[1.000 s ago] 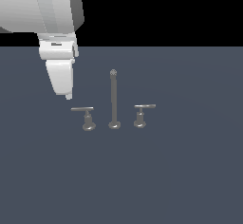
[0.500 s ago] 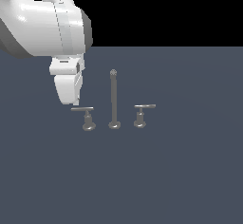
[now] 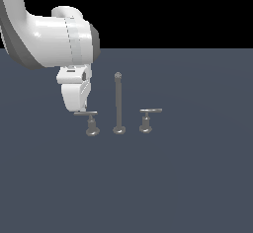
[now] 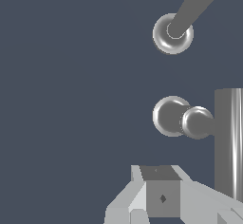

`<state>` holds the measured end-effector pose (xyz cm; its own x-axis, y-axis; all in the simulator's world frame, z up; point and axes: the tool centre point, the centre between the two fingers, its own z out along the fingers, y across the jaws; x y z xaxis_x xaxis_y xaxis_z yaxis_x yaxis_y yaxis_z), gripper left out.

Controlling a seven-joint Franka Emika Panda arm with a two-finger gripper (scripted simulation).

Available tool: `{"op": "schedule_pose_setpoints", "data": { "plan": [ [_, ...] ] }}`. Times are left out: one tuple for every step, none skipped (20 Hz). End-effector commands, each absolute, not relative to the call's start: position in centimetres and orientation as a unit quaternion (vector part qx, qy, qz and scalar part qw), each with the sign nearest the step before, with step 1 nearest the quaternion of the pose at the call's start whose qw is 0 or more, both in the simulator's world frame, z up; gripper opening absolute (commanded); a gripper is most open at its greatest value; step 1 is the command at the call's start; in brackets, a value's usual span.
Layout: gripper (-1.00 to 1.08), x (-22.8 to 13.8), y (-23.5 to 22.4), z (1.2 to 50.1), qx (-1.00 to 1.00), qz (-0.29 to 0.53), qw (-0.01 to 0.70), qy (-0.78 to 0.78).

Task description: Turn on the faucet by rotating a designated handle.

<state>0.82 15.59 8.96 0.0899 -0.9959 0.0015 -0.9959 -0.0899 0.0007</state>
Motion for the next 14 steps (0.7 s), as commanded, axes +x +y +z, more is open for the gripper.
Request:
{"op": "schedule_pose_setpoints", "data": {
  "plan": [
    [-1.00,0.9,15.6,8.9,0.737,0.001,0.001,-0.676],
    [-1.00,0.9,15.6,8.9,0.737,0.001,0.001,-0.676],
    [-1.00,0.9,15.6,8.9,0.737,0.001,0.001,-0.676],
    [-1.00,0.9,15.6,8.9,0.737,0.000,0.001,-0.676],
    [-1.00,0.6,15.7,8.9,0.737,0.000,0.001,-0.676],
    [-1.00,0.2,15.9,8.9,0.737,0.000,0.001,-0.676],
    [-1.00,-0.1,16.1,8.9,0.737,0.000,0.001,-0.676],
    [-1.00,-0.5,16.3,8.9,0.737,0.000,0.000,-0.676],
    [-1.00,-0.8,16.4,8.9,0.737,0.000,0.000,-0.676],
    [-1.00,-1.2,16.6,8.9,0.737,0.000,0.000,-0.676],
    [-1.00,-1.6,16.8,8.9,0.737,0.000,0.000,-0.676],
    [-1.00,-1.9,17.0,8.9,0.737,0.000,0.000,-0.676],
    [-1.00,-2.3,17.2,8.9,0.737,0.000,0.000,-0.676],
    [-1.00,-2.3,17.2,8.9,0.737,0.000,0.000,-0.676]
  ]
}}
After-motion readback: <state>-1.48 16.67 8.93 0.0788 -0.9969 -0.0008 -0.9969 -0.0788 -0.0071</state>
